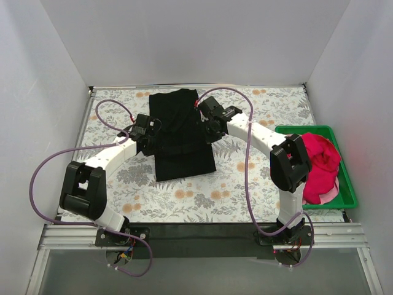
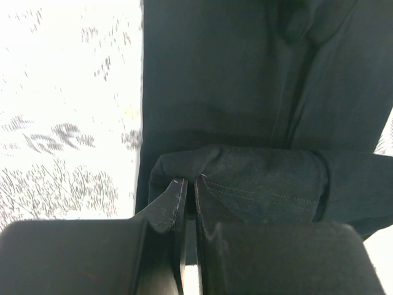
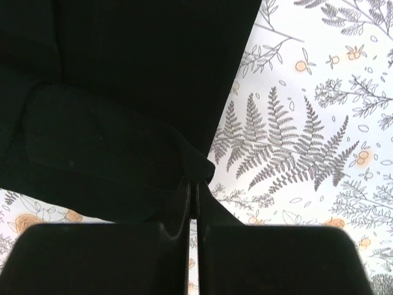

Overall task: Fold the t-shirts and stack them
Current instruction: Fold the tshirt

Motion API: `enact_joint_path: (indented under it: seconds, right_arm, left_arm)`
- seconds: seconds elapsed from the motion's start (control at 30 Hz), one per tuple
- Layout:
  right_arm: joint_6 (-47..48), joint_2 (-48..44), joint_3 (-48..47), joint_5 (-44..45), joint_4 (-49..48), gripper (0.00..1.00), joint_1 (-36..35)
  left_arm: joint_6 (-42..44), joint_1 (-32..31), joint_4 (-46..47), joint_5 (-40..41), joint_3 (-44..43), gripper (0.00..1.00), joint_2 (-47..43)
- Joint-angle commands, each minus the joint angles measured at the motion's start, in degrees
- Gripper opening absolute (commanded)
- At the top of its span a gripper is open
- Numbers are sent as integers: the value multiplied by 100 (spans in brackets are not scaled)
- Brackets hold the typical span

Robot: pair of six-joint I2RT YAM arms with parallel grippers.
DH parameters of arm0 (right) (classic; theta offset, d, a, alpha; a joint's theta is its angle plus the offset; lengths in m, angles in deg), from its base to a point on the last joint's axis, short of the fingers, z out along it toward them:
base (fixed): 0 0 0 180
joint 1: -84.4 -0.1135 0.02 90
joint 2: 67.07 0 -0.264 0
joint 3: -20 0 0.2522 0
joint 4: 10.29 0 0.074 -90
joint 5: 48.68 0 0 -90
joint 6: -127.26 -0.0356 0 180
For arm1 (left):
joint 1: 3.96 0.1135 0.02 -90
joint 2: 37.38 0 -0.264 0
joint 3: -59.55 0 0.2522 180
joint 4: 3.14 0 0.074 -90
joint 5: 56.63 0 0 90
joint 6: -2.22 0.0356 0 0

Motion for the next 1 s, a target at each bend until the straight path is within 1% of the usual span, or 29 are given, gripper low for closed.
enact_joint_path:
  seconds: [0.0,0.2,0.57,0.87,0.97]
  right_arm:
    - [155,25,-211,-61,-519,1,103]
    - [138,200,-176,-123,-748,1,182]
    - [6,499,219,-158,-1275,1,305]
    - [-100,578,237,-158,-1417,1,358]
    - [-108,587,211,-158,-1425,5,358]
  left_arm:
    - [177,108,348,427,-211,6,3]
    - [133,187,541,541,-89,5,179]
    - [204,213,1139,621,70,5,557]
    - [195,222,1297,699,79,9,531]
    - [195,213,1298,761,61,11,478]
